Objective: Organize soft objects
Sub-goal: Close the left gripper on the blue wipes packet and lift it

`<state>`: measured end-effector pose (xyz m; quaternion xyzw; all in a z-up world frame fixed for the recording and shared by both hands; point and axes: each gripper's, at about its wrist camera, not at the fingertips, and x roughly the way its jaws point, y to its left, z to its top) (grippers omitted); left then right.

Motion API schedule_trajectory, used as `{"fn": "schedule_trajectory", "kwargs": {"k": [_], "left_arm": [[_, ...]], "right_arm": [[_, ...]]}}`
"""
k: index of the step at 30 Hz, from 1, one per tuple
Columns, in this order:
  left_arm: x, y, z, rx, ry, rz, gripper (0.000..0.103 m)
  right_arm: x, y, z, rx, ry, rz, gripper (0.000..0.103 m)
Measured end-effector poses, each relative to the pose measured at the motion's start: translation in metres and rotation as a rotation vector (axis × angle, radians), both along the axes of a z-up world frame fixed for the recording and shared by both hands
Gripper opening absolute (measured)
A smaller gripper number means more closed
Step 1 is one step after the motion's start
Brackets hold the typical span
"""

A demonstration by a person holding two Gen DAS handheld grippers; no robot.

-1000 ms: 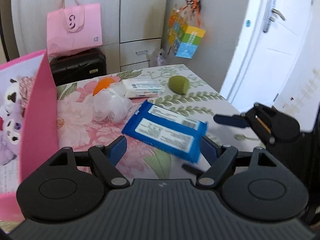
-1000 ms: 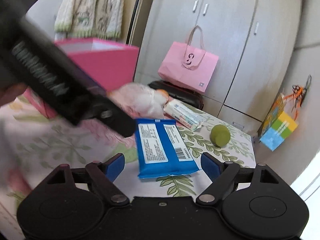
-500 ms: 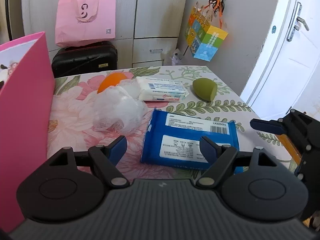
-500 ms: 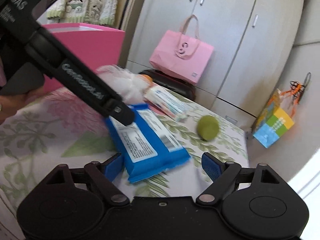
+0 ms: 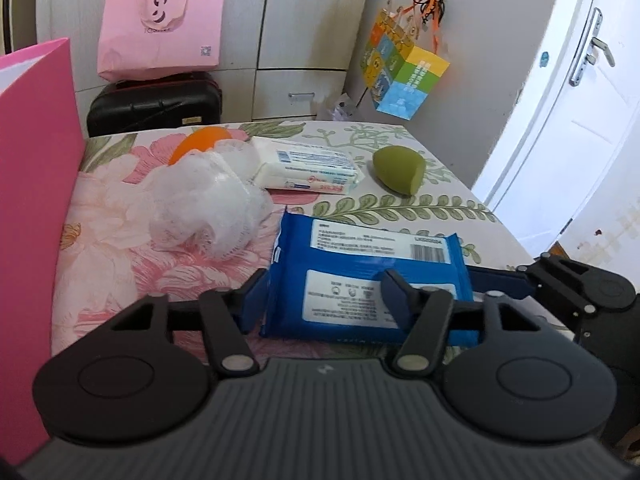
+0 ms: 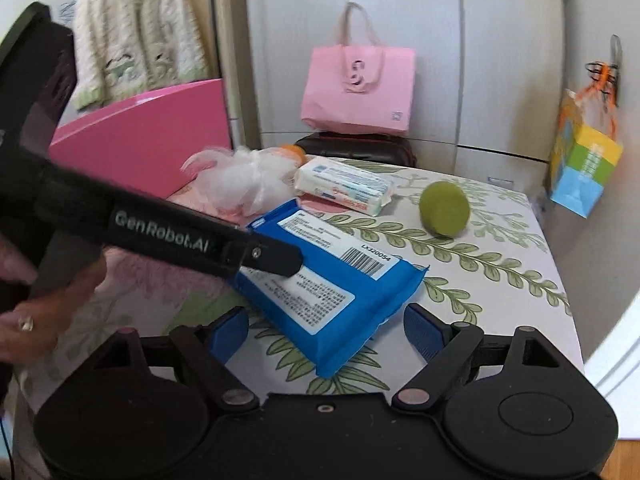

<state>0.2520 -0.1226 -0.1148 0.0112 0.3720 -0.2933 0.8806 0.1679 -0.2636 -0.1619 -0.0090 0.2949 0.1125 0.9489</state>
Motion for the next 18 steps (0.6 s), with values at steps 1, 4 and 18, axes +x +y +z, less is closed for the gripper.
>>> {"fn": "schedule_trajectory", "kwargs": {"k": [1, 4, 18], "left_arm": [[0.000, 0.000, 0.000, -0.007, 0.008, -0.007, 0.055], [0.001, 0.004, 0.001, -0.031, 0.035, -0.024, 0.054], [-0.029, -0.004, 0.007, 0.002, 0.027, -0.059, 0.057]], "right_arm": [[0.000, 0.002, 0.000, -0.009, -0.003, -0.009, 0.080], [-0.001, 0.006, 0.001, -0.015, -0.011, -0.021, 0.070], [-0.017, 0.016, -0.002, -0.004, -0.068, -0.065, 0.065]]}}
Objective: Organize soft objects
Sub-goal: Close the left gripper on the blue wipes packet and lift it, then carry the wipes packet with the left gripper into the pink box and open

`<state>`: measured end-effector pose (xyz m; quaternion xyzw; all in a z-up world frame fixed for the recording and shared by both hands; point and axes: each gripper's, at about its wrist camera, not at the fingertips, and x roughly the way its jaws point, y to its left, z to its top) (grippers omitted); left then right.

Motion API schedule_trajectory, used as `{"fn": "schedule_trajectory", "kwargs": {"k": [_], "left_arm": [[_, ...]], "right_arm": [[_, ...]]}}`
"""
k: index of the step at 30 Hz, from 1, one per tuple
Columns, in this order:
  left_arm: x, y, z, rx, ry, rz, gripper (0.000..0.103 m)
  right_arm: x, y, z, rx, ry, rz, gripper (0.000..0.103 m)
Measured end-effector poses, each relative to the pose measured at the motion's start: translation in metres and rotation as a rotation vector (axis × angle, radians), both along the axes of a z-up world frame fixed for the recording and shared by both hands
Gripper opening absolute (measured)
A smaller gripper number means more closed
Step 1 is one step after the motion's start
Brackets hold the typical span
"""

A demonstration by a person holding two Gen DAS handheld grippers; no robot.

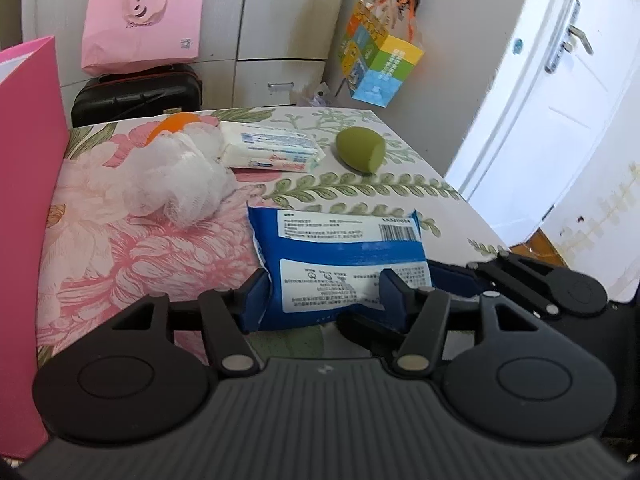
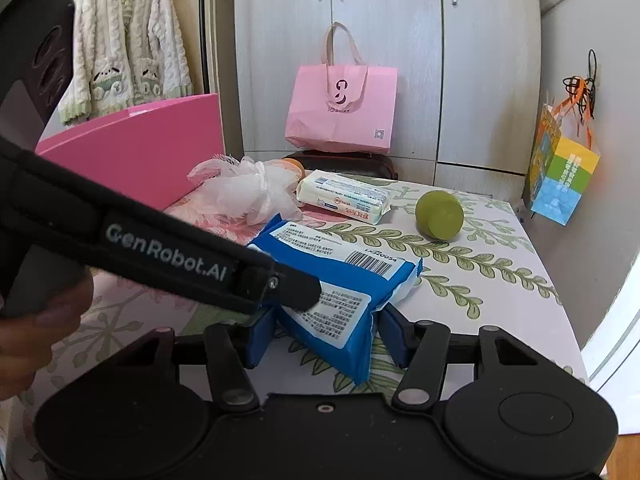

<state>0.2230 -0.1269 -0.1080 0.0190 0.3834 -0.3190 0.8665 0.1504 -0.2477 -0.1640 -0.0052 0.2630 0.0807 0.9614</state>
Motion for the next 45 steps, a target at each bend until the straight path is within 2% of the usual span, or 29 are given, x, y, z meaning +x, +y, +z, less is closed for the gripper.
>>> {"fn": "schedule_trajectory", "kwargs": {"k": [4, 13, 19, 23, 28, 35, 39, 45], "left_arm": [[-0.013, 0.000, 0.003, 0.017, -0.002, 0.000, 0.057], [-0.040, 0.014, 0.018, 0.029, 0.009, 0.019, 0.057], [-0.060, 0.025, 0.025, 0.038, 0.031, 0.006, 0.058], [-0.074, 0.037, 0.028, 0.028, 0.071, 0.015, 0.058], [-0.090, 0.053, 0.034, 0.067, 0.100, 0.007, 0.057], [-0.103, 0.097, 0.060, 0.022, 0.174, -0.002, 0.057], [-0.114, 0.127, 0.080, -0.012, 0.171, 0.007, 0.057], [-0.130, 0.164, 0.111, -0.020, 0.096, 0.049, 0.057]], "right_arm": [[-0.006, 0.004, 0.001, -0.006, 0.004, -0.006, 0.070], [-0.032, 0.015, 0.010, 0.009, 0.006, 0.020, 0.071], [-0.048, 0.025, 0.021, -0.004, 0.044, 0.056, 0.071], [-0.059, 0.029, 0.028, 0.008, 0.090, 0.082, 0.071], [-0.070, 0.040, 0.033, -0.007, 0.127, 0.149, 0.071], [-0.089, 0.070, 0.059, -0.030, 0.156, 0.223, 0.071], [-0.101, 0.093, 0.081, -0.071, 0.129, 0.271, 0.071], [-0.115, 0.128, 0.109, -0.112, 0.039, 0.335, 0.073]]}}
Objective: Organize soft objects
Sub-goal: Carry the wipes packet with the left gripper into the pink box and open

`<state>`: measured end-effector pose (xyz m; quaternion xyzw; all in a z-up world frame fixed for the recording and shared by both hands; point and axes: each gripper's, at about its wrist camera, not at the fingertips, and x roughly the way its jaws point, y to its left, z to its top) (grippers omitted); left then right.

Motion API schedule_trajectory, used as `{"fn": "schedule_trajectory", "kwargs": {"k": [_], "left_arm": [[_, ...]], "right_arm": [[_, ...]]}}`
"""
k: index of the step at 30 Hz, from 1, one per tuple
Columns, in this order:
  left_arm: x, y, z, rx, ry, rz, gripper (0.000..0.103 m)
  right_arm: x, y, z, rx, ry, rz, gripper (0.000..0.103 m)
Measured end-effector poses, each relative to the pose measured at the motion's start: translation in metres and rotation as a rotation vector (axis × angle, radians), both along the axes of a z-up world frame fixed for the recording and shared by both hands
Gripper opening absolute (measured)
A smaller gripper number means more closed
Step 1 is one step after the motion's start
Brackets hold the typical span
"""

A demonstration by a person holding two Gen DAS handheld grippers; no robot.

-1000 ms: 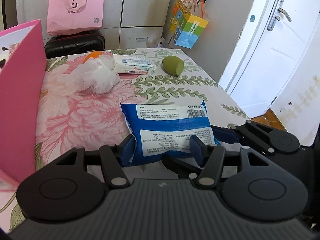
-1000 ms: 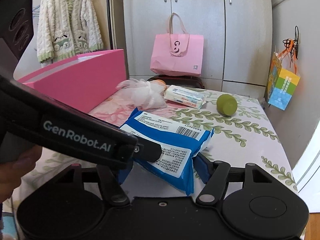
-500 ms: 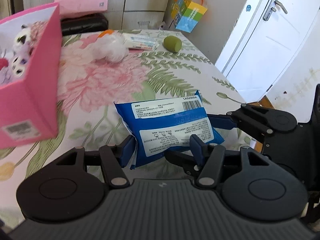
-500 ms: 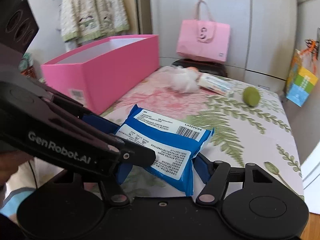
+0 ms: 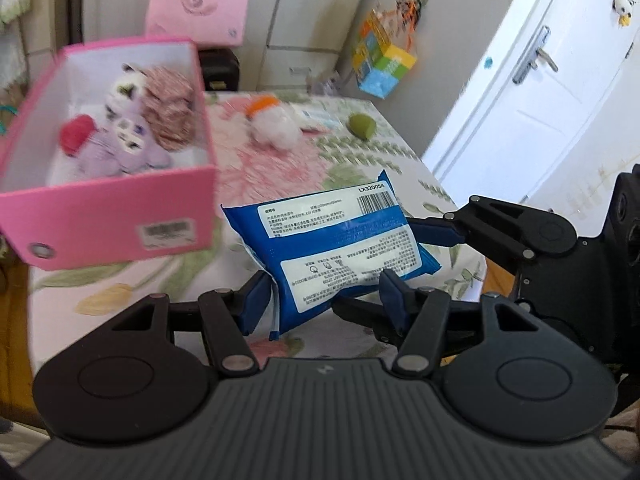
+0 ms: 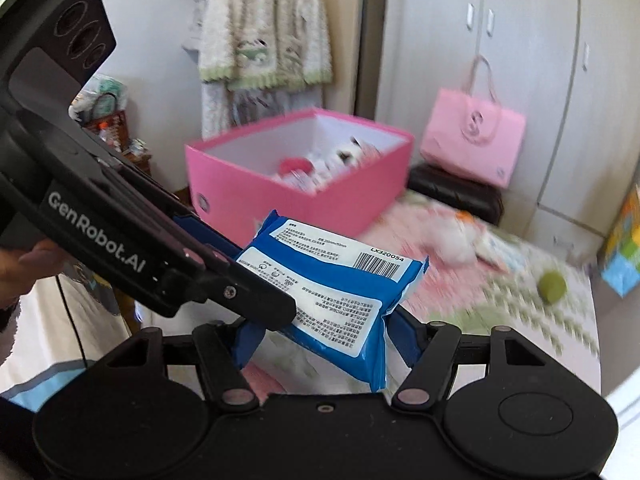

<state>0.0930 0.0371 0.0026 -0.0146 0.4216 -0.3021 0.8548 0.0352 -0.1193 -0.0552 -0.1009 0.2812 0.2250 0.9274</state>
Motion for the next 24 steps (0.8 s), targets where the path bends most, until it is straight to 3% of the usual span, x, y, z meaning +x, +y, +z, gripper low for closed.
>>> {"fn": "schedule_trajectory", "kwargs": {"k": [11, 24], "left_arm": [[0.013, 0.049, 0.041, -0.002, -0.131, 0.093, 0.058], [0.093, 0.080, 0.043, 0.002, -0.135, 0.182, 0.059]], "right_arm": [[0.025, 0.045, 0.040, 0.033, -0.090, 0.072, 0.074], [0.104, 0.082, 0.054, 0.044, -0.061, 0.086, 0.074]]}}
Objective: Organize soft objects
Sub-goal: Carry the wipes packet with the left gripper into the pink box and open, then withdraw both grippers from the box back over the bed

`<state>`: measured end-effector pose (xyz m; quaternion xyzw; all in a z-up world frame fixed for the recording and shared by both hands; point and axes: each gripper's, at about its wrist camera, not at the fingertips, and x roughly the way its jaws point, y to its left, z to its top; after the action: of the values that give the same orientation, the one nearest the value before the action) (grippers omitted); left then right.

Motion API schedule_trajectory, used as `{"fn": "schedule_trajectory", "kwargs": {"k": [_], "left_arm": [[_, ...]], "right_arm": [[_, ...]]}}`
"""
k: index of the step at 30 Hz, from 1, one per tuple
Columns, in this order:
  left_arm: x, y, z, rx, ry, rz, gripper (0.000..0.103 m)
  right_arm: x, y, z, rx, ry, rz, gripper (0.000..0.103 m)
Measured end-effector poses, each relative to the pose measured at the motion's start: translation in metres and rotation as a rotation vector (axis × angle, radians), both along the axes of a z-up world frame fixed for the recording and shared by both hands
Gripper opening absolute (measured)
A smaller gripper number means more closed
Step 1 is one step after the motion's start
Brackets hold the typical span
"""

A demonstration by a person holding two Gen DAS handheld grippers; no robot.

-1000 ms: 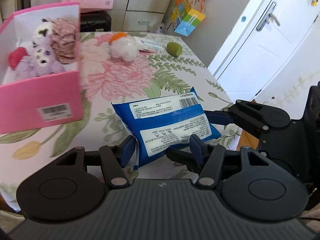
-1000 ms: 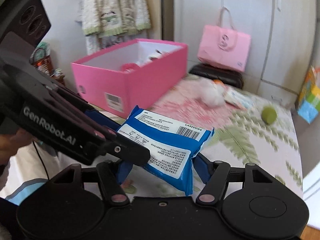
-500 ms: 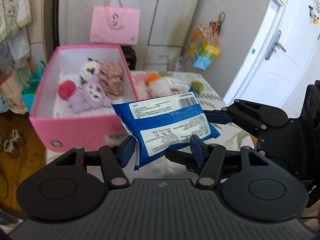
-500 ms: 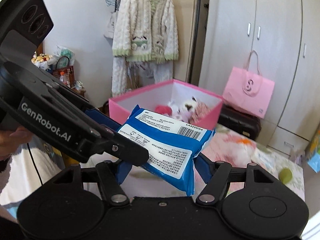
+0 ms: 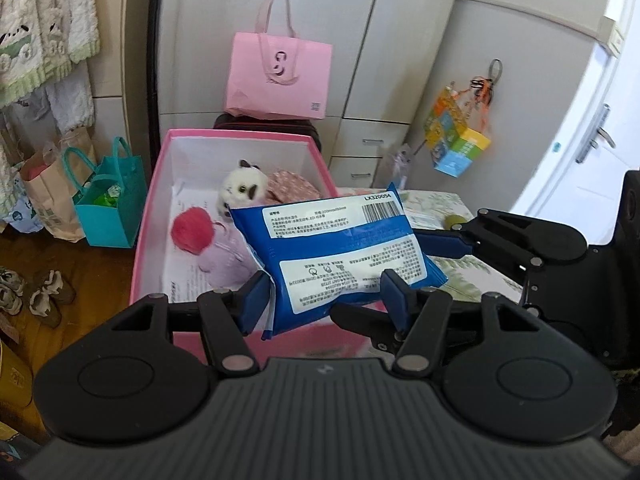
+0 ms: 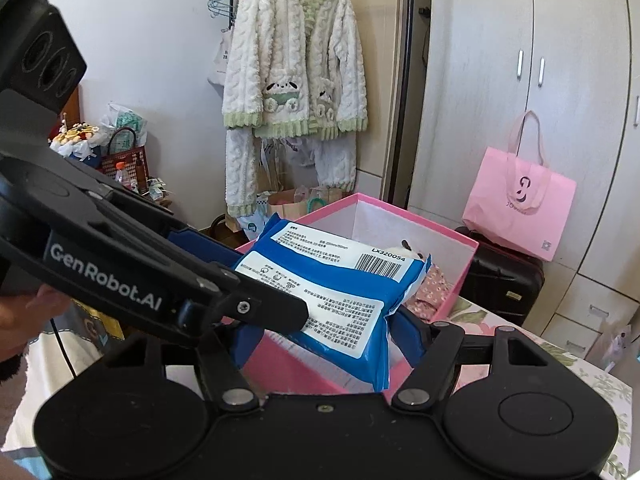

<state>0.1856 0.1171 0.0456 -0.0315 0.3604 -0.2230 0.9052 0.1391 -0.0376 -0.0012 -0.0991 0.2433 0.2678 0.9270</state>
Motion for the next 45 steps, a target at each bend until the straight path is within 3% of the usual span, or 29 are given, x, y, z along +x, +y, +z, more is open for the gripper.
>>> {"fn": "schedule_trajectory", "kwargs": {"k": [9, 20, 24, 28, 45], "left_arm": [[0.050, 0.014, -0.029, -0.005, 0.072, 0.043, 0.059], [0.080, 0.018, -0.059, 0.006, 0.157, 0.050, 0.061], [0.075, 0.015, -0.057, 0.058, 0.091, 0.084, 0.072], [0.064, 0.014, -0.048, 0.089, 0.026, 0.084, 0.073], [-0.013, -0.003, 0.006, 0.120, -0.117, 0.024, 0.077]], "right_arm": [[0.054, 0.021, -0.018, -0.024, 0.089, 0.011, 0.074], [0.092, 0.031, -0.041, -0.079, 0.208, 0.025, 0.074], [0.097, 0.033, -0.045, -0.112, 0.210, 0.013, 0.074], [0.093, 0.031, -0.043, -0.118, 0.200, 0.020, 0.075], [0.030, -0.012, -0.008, -0.093, 0.098, -0.009, 0.076]]}}
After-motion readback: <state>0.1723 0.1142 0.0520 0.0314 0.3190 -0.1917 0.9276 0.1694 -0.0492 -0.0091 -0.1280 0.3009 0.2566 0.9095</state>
